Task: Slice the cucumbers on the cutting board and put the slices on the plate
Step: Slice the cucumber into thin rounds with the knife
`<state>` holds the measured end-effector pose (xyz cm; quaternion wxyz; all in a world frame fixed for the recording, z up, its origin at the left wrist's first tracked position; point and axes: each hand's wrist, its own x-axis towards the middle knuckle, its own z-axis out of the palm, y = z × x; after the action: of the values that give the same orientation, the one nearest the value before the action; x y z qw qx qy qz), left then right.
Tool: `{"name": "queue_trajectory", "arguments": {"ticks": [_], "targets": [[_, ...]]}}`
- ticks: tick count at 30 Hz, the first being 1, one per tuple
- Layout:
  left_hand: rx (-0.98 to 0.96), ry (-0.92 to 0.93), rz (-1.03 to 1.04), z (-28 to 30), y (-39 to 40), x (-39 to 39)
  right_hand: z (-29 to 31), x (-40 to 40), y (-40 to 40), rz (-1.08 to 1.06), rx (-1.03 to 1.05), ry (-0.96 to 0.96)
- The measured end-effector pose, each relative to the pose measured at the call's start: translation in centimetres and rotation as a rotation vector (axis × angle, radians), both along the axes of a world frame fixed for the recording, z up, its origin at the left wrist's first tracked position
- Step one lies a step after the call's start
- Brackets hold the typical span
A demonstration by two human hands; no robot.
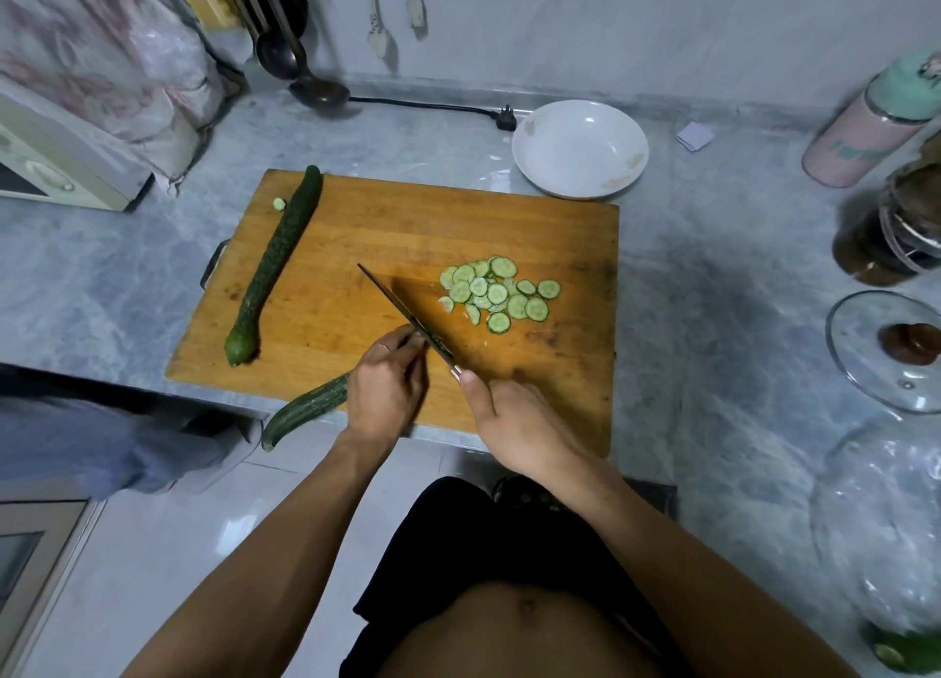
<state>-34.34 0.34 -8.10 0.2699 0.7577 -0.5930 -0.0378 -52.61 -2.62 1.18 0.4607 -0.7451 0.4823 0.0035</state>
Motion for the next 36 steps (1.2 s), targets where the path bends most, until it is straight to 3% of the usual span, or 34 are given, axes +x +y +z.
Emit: {"name": "queue_trajectory", "arguments": {"ticks": [18,26,36], "targets": [[-0.104,0.019,-0.005,1.2,0.6,-0.6,1.1,-1.2,1.0,0.067,-0.004,0.007],[-0.063,0.005,-0.016,-0.1,0.4,0.0,0.2,-0.4,0.2,0.024,0.057,0.023],[-0.066,0.021,0.035,-0.7,0.4,0.4,-0.6,0.0,-0.7,0.028,-0.017,0.017]]}}
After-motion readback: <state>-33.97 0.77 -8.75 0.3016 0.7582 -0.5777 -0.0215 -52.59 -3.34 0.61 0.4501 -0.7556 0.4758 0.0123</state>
